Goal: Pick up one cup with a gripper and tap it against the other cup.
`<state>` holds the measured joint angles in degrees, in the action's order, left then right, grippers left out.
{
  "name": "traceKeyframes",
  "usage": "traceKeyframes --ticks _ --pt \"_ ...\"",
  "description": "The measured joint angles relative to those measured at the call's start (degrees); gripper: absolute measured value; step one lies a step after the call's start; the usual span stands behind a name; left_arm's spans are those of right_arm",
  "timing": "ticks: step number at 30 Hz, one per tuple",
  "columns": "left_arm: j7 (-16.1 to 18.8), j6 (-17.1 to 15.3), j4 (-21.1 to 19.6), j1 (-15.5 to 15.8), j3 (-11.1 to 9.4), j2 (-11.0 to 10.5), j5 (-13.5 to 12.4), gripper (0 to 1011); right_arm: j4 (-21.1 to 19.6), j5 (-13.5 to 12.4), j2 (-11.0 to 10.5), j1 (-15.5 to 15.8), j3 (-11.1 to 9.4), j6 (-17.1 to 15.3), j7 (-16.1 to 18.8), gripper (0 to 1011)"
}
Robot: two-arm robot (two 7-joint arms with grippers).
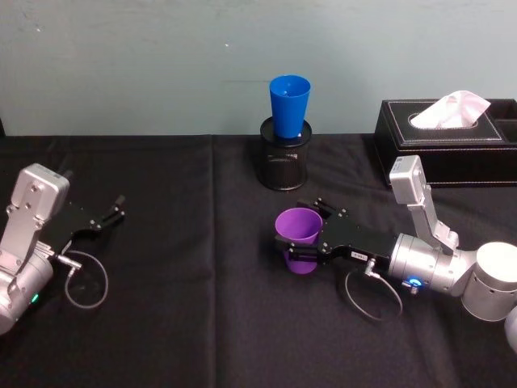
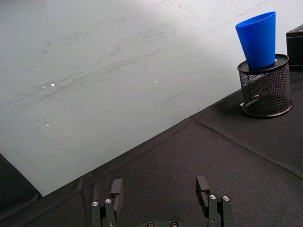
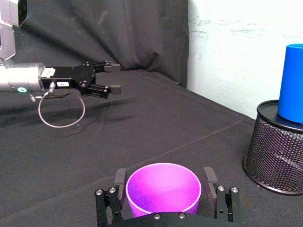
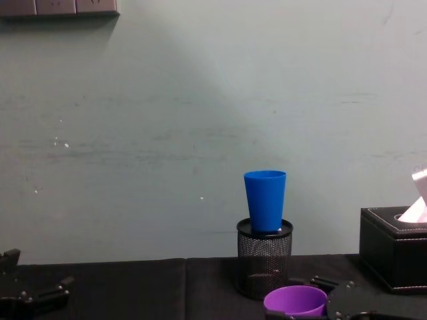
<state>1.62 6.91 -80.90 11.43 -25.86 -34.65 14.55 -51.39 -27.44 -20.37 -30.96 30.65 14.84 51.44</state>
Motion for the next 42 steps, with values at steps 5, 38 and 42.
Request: traceKeyframes --ticks 5,38,42 --pt "0.00 0.00 0.00 0.00 0.00 0.00 0.00 1000 -0.35 0.01 -0.11 0.08 -0.04 0.29 0.00 1003" --pt "0.00 0.00 0.00 0.00 0.00 0.00 0.00 1000 -13.37 -1.01 -2.63 4.69 -4.35 -0.33 -9.07 1003" --pt "0.00 0.00 0.00 0.00 0.00 0.00 0.00 1000 -15.52 -0.14 -2.39 6.09 -6.05 -3.12 -15.19 1003"
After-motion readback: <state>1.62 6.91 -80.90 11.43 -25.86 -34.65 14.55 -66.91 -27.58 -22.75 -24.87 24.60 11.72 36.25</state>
